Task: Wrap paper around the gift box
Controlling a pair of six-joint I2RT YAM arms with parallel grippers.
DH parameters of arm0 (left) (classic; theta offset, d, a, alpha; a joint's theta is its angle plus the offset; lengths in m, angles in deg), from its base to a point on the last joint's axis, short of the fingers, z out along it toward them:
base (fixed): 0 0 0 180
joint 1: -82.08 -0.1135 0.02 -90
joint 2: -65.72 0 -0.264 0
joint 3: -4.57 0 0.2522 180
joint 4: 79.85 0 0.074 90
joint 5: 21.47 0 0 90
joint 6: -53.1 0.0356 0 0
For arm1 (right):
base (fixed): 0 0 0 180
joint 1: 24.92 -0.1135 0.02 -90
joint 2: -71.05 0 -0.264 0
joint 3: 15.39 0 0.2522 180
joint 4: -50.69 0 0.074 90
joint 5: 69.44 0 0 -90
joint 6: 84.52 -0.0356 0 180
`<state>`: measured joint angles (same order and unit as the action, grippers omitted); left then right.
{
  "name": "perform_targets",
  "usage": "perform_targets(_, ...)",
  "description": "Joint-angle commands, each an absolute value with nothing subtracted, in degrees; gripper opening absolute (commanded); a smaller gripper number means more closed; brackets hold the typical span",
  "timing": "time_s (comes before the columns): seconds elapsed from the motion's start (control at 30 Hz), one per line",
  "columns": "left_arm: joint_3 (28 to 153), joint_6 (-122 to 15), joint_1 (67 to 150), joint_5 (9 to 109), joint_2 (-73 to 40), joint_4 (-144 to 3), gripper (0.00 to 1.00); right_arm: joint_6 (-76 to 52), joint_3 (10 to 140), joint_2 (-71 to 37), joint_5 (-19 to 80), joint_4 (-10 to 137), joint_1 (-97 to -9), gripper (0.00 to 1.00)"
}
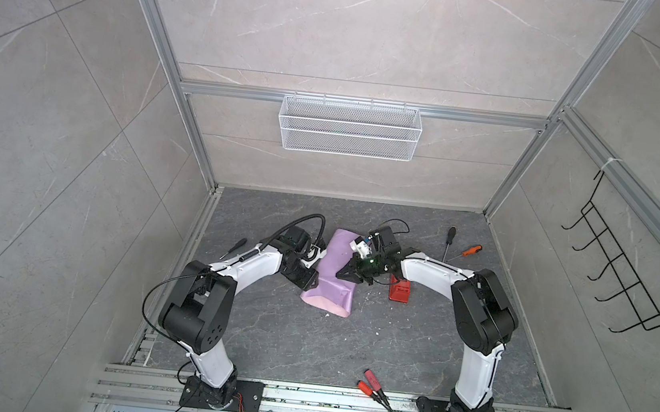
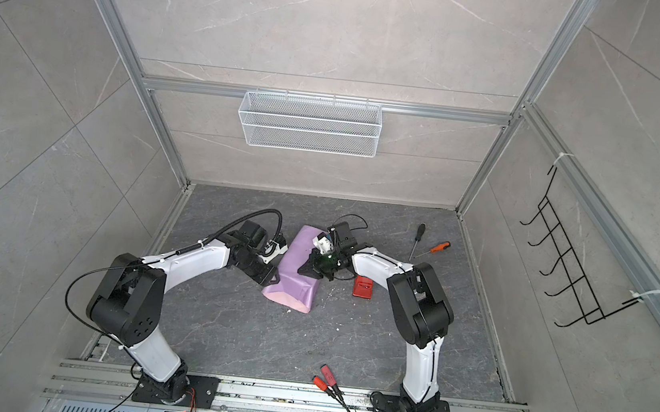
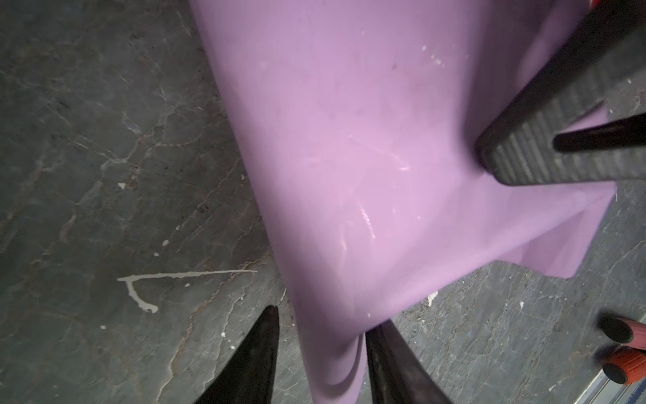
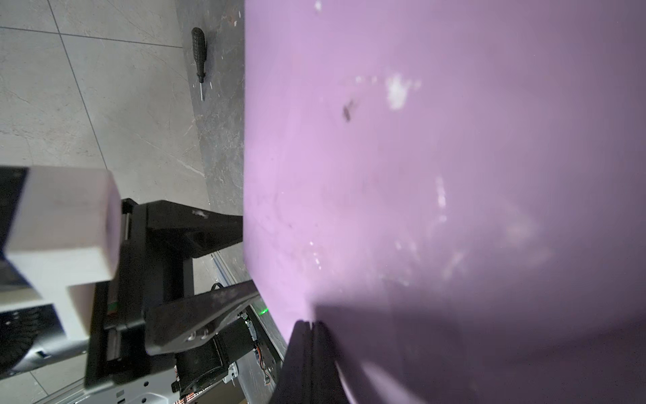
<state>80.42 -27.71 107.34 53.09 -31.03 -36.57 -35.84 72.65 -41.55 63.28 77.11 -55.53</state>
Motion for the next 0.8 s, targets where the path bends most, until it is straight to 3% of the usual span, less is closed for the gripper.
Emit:
perform_targets(0.0,80.04,-28.68,107.53,54.99,-31.08,-37.86,0.41,-35.85,70.55,-42.92,59.73,80.9,-55.94,0.0)
perform_targets(0.27,80.96,-28.99,107.57,58.05,-29.28,-37.96,0.45,-35.87,70.64,-42.45,59.66,80.61,-56.0,0.0)
perform_targets(0.57,78.52,-29.51,107.79,59.67,-31.44,-42.98,0.28,-38.27,68.78,-41.79,59.09,77.16,-56.34,0.0)
perform_targets(0.77,80.77,-30.01,108.8,61.54,-33.48,-42.66,0.25,-41.8,66.4,-40.95,57.27,74.64,-56.72,0.0)
